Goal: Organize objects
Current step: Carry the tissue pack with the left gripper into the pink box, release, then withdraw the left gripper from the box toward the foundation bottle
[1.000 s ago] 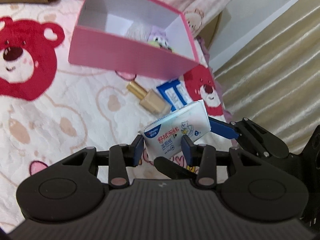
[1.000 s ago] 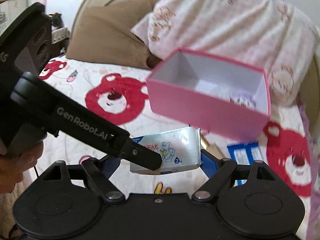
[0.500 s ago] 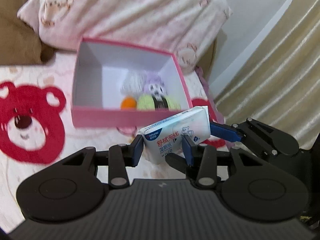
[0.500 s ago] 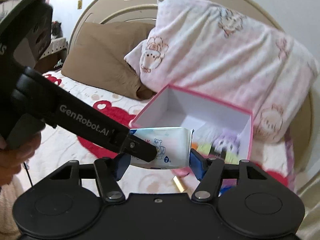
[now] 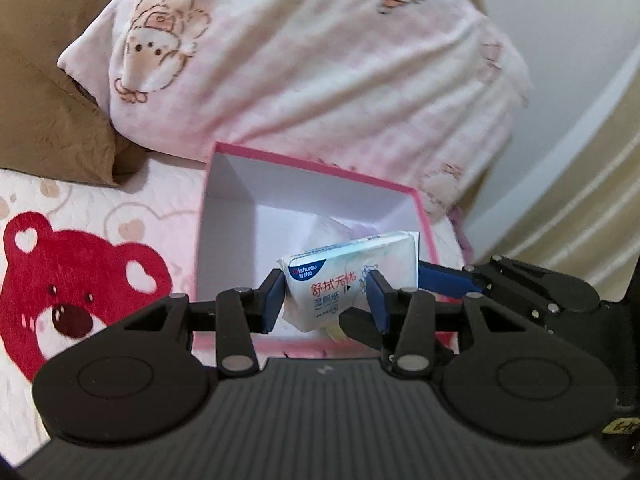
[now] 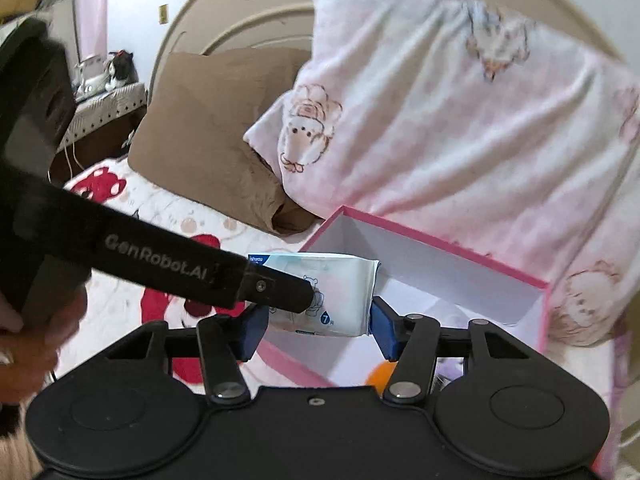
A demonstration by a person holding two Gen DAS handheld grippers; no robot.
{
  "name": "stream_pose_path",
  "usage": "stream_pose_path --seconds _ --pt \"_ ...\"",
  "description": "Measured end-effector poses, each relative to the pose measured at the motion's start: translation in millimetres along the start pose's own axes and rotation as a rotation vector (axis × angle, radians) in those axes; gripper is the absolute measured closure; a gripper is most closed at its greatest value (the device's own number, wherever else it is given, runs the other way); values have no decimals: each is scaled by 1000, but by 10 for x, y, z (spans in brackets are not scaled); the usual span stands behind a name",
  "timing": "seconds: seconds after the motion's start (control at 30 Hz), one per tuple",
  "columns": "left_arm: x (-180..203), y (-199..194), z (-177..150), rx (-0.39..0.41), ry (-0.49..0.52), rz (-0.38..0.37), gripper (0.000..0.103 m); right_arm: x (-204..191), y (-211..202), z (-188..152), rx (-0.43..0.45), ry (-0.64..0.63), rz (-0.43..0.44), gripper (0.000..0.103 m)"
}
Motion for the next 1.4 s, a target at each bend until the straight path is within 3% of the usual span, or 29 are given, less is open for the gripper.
stream_pose_path --seconds 0.17,0.43,0.5,0.87,1.03,1.1,1.17,1.27,1.4 --pt "-161 501 195 -49 12 40 60 391 491 78 -93 159 84 44" --pt "-234 1244 350 -103 6 104 61 901 1089 23 -142 235 59 44" --pt "-309 1348 352 -99 -28 107 61 983 1236 51 -153 245 53 44" --pt "-464 1816 410 -161 10 151 62 1179 1749 -25 -223 313 12 44" --pt "-481 1946 417 -172 7 171 60 1257 1864 -59 -248 318 -29 46" --pt "-492 1924 429 -140 16 206 60 1245 1900 -75 -265 280 -39 49" --pt "-479 1870 435 -121 25 213 59 1232 1883 -71 -254 226 -74 46" --pt "-426 1763 434 -129 43 210 59 1178 1758 -58 -233 207 -79 42" --pt "-281 1473 452 -130 143 222 57 1081 1389 -56 -183 167 -67 41"
Point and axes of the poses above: each gripper's, at about its wrist camera, not at the fingertips, and y roughly the way its jaws point, x to its right, z to its top, the point moved 10 cm from there along y, roughly the way its jaws point, and after that the axes turned 8 degrees about y, right-handed, at the moved point
